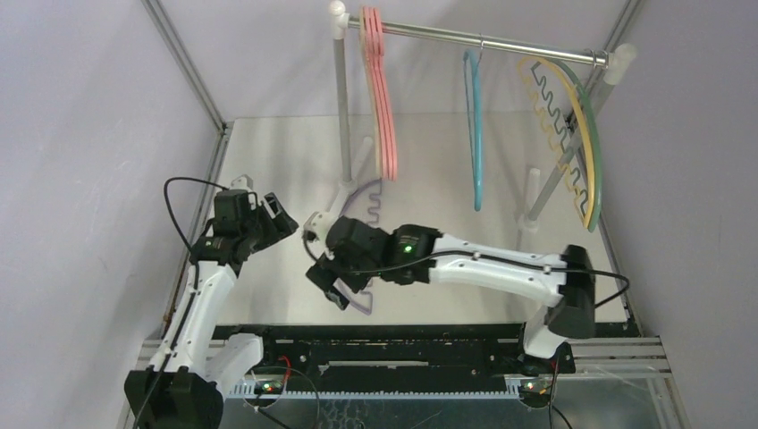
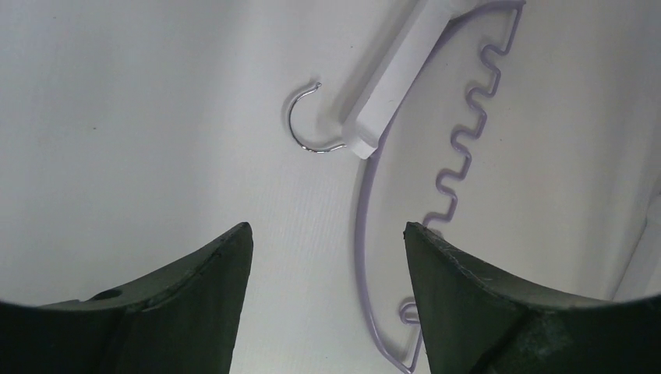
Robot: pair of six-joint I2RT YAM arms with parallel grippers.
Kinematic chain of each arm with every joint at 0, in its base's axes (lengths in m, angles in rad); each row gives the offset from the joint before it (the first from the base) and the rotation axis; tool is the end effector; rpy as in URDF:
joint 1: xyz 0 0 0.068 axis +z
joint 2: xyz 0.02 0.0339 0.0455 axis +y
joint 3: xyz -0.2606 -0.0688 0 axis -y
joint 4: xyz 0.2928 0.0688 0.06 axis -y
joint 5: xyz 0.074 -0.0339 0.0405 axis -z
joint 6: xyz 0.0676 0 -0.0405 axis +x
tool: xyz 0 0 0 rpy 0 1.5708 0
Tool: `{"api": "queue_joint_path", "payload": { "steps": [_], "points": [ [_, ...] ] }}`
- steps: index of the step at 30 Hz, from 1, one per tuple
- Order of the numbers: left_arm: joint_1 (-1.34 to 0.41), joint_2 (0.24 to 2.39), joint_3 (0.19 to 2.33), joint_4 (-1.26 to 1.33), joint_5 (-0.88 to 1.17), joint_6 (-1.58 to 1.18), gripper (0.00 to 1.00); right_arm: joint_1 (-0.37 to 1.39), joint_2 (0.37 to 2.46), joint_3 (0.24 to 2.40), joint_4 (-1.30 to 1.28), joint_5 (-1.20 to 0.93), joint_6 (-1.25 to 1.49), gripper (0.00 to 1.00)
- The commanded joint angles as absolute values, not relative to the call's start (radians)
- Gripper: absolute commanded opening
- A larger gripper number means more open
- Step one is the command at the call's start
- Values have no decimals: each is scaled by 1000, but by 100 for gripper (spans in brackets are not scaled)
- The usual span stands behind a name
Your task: Organize the hangers
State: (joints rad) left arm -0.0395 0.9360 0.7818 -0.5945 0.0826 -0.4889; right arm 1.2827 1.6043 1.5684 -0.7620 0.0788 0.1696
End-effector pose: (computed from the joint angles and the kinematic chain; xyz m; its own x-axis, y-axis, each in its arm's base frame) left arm 0.2671 -0.0161 0.2414 -0.6473 -0.4428 -0.6204 -0.2314 0.8897 -0.3936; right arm 0.1251 0.4033 0.3222 -0.3592 -0.6198 -0.6977 -0.8924 0.4470 0.0623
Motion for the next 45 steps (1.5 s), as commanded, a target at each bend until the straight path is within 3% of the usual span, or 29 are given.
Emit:
{"api": "queue_joint_path", "payload": {
  "steps": [1,13,18,21,31,42,44,45],
  "points": [
    [3,875,815,-627,129,-438,77,1304,1673,1627,-726,61,242,100],
    [33,743,774,-638,216,-465,76,1233,2090,1860,-800,178,452,87],
    [33,694,775,-664,231,-471,76,1193,2217,1971,-837,198,521,75],
    [33,676,775,-678,234,-471,76,1167,2252,1982,-838,202,550,71],
    [59,704,799,-698,87,-430,76,1092,2299,1974,-784,152,519,69],
    [106,760,779,-636,107,-466,76,1087,2383,2014,-793,94,479,67],
    [107,762,766,-621,118,-477,76,1090,2403,2017,-803,113,475,61],
    [108,761,760,-614,123,-482,76,1093,2410,2014,-811,123,473,53]
  ]
}}
